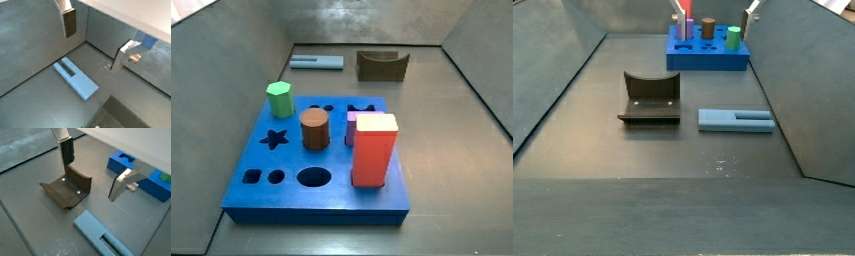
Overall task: Pick up the square-circle object. Move up. Rotate the square-circle object. Place the square-circle object on the fixture. Regrasp the square-circle object. Move to above the board. Insert the square-circle object.
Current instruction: Pick up the square-circle object.
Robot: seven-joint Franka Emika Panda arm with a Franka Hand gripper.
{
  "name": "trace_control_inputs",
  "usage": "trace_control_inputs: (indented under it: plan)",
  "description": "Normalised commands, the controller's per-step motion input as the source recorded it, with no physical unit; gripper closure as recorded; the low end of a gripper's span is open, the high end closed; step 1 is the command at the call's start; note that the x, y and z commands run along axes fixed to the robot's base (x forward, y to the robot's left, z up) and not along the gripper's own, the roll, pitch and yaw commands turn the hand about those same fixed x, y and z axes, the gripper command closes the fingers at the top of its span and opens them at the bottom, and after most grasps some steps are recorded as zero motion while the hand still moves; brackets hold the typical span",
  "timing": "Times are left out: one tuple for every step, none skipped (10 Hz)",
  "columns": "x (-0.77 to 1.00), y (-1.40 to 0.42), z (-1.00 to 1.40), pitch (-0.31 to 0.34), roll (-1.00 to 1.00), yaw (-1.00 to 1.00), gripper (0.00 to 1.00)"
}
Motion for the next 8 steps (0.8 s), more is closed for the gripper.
trace_control_inputs:
  plan:
    - [0.00, 0.01, 0.00, 0.000, 0.00, -0.24, 0.00]
    - [0.11, 0.07, -0.04, 0.000, 0.00, -0.92, 0.00]
    - [0.07, 0.03, -0.06, 0.000, 0.00, -0.96, 0.00]
    - [0.06, 0.03, -0.09, 0.000, 0.00, -0.96, 0.00]
    - [0.06, 0.03, -0.09, 0.000, 0.00, -0.95, 0.00]
    - [0.14, 0.09, -0.13, 0.000, 0.00, -0.91, 0.00]
    - [0.34, 0.20, -0.13, -0.003, -0.01, -0.79, 0.00]
    - [0.37, 0.24, -0.21, 0.000, 0.00, -0.75, 0.00]
